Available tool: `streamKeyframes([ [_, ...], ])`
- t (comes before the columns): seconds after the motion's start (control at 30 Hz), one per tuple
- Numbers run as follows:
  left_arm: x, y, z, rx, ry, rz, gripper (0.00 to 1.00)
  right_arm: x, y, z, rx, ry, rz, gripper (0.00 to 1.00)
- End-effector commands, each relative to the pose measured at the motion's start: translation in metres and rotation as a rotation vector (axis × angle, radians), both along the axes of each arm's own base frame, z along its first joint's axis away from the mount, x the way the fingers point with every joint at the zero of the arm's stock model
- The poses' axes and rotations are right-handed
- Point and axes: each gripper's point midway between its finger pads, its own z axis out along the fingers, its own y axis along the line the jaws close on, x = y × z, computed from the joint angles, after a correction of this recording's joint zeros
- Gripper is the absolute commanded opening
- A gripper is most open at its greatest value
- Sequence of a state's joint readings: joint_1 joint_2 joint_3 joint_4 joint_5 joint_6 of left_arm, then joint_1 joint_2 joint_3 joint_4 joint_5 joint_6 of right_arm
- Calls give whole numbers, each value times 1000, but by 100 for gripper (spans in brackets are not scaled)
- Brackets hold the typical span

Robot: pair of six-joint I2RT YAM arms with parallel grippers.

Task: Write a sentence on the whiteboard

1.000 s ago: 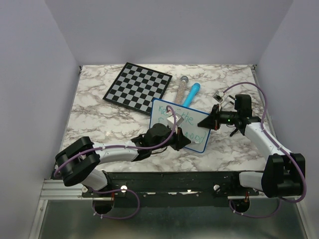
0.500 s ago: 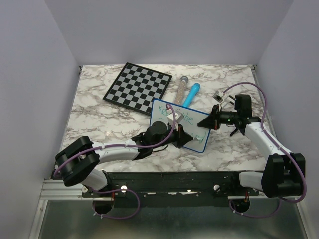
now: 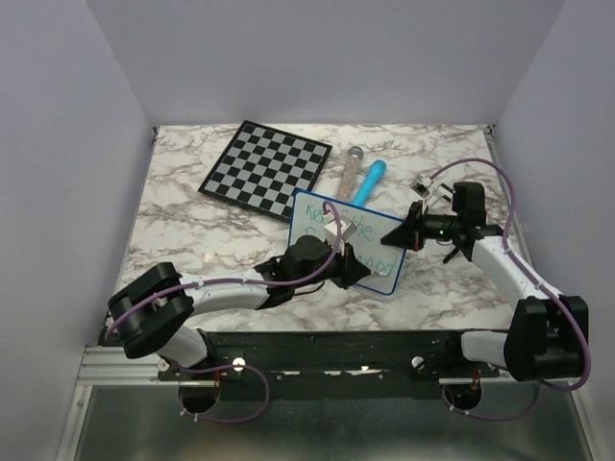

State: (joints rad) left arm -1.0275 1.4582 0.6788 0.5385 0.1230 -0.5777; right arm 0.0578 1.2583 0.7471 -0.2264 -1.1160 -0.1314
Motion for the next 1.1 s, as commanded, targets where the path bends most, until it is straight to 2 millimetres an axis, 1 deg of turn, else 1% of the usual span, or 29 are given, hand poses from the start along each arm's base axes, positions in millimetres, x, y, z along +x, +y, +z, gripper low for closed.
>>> streamKeyframes([
  [0.0, 0, -2, -7, 20, 26, -10, 0, -7, 7, 22, 61, -42, 62, 1],
  [0.23, -2, -9, -10, 15, 37, -41, 0, -7, 7, 22, 62, -42, 65, 1],
  [0.33, -3, -13, -9, 5, 41, -52, 0, -7, 7, 22, 61, -42, 62, 1],
  [0.4, -3, -13, -6, -6, 37, -53, 0, -7, 7, 22, 61, -42, 64, 1],
  [0.47, -5, -12, 5, -42, 20, -54, 0, -7, 7, 22, 61, -44, 64, 1],
  [0.5, -7, -9, 6, -48, 21, -52, 0, -7, 7, 22, 61, -44, 65, 1],
  [0.53, -8, -6, 18, -73, 3, -51, 0, -7, 7, 22, 60, -44, 64, 1],
  [0.6, -10, 0, 25, -84, -7, -42, 0, -7, 7, 21, 59, -44, 63, 1],
  [0.63, -12, 4, 39, -112, -26, -42, 0, -7, 7, 21, 59, -44, 63, 1],
  [0.7, -14, 12, 42, -107, -33, -31, 0, -6, 7, 21, 58, -45, 62, 1],
  [0.73, -15, 17, 51, -122, -53, -23, 0, -6, 7, 21, 57, -44, 62, 1],
  [0.8, -15, 26, 45, -85, -56, -10, 0, -6, 7, 21, 56, -47, 62, 1],
  [0.83, -14, 31, 50, -91, -68, 4, 0, -6, 7, 21, 54, -50, 61, 1],
  [0.9, -13, 41, 41, -68, -62, 24, 0, -6, 7, 21, 52, -51, 61, 1],
  [0.93, -11, 47, 46, -80, -73, 39, 0, -5, 6, 22, 50, -57, 59, 1],
  [1.0, -6, 59, 41, -63, -80, 78, 0, -5, 5, 22, 50, -55, 58, 1],
  [1.03, -5, 65, 46, -72, -95, 93, 0, -4, 5, 22, 48, -61, 55, 1],
  [1.07, -3, 70, 45, -64, -99, 113, 0, -4, 4, 23, 47, -64, 56, 1],
])
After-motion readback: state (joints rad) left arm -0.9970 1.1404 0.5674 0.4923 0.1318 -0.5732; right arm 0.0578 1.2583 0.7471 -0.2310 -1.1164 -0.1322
